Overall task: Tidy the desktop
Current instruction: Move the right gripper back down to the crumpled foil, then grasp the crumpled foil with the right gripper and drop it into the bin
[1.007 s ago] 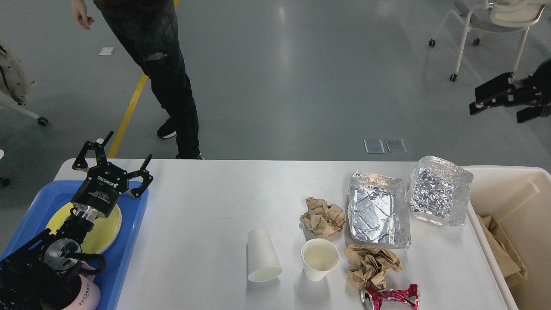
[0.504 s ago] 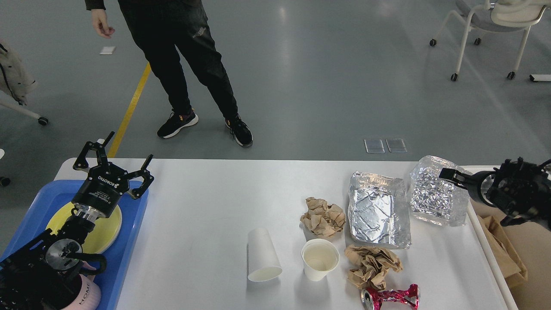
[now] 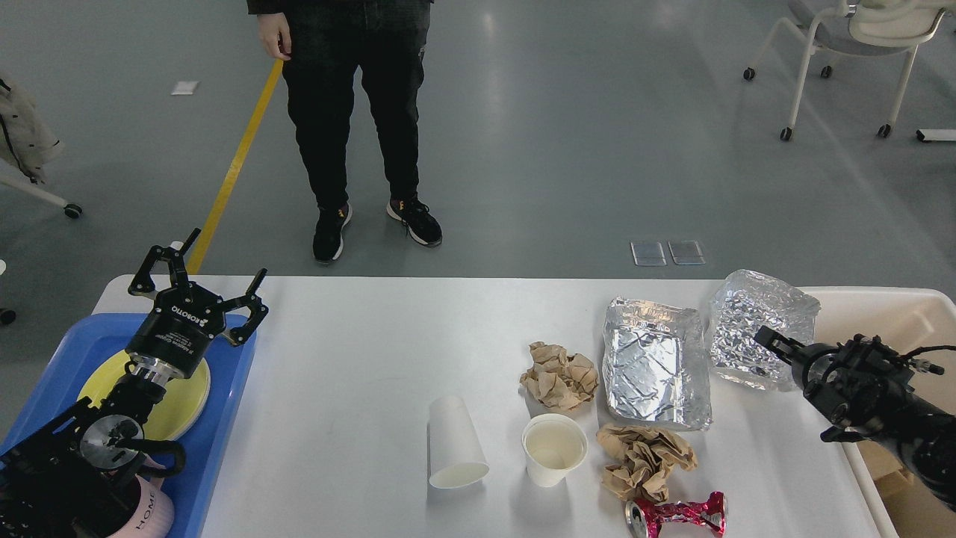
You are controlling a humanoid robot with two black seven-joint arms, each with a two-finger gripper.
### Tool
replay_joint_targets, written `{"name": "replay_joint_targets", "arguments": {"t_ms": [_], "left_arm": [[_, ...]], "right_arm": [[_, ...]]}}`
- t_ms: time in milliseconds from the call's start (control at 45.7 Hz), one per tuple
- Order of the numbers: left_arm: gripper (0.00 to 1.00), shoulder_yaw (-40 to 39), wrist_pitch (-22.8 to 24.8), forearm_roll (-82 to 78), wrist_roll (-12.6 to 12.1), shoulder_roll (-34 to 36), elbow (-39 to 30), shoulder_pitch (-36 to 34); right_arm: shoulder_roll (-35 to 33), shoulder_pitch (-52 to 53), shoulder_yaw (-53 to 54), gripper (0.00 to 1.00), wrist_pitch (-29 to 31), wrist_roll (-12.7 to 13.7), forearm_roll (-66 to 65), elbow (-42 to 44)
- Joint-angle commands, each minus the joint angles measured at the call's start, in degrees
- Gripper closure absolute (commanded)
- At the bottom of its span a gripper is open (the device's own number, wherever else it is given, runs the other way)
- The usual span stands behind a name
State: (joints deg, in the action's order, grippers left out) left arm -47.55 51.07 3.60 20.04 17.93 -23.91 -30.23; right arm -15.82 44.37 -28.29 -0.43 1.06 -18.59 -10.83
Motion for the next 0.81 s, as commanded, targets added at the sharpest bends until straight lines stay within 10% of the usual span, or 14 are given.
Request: {"name": "replay_joint_targets", "arguments": {"t_ms": [0,175,394,460,788], "left_arm": [[0.0,0.0,0.0,0.0,0.0,0.0,0.0,0.0],[0.0,0.0,0.0,0.0,0.0,0.0,0.0,0.0],[0.0,0.0,0.0,0.0,0.0,0.0,0.0,0.0],[0.0,0.0,0.0,0.0,0.0,0.0,0.0,0.0],[0.0,0.0,0.0,0.0,0.0,0.0,0.0,0.0]], "right_arm": [[0.0,-1.48,0.52,0.07,-0.36,-0.01,-0.05,0.29],[-0.18,-2.27,0.51,0.21,-0.45,-0.18,0.04,0.29],[-0.44,-2.45,0.51,0.71,0.08,-0.45,0.04,0.11],[-0.53,-2.45,0.6,1.0,0.43,-0.71,0.04,0.02],[-1.41,-1.22,0.87,1.0,2.01,-0.71,0.22,-1.38]]}}
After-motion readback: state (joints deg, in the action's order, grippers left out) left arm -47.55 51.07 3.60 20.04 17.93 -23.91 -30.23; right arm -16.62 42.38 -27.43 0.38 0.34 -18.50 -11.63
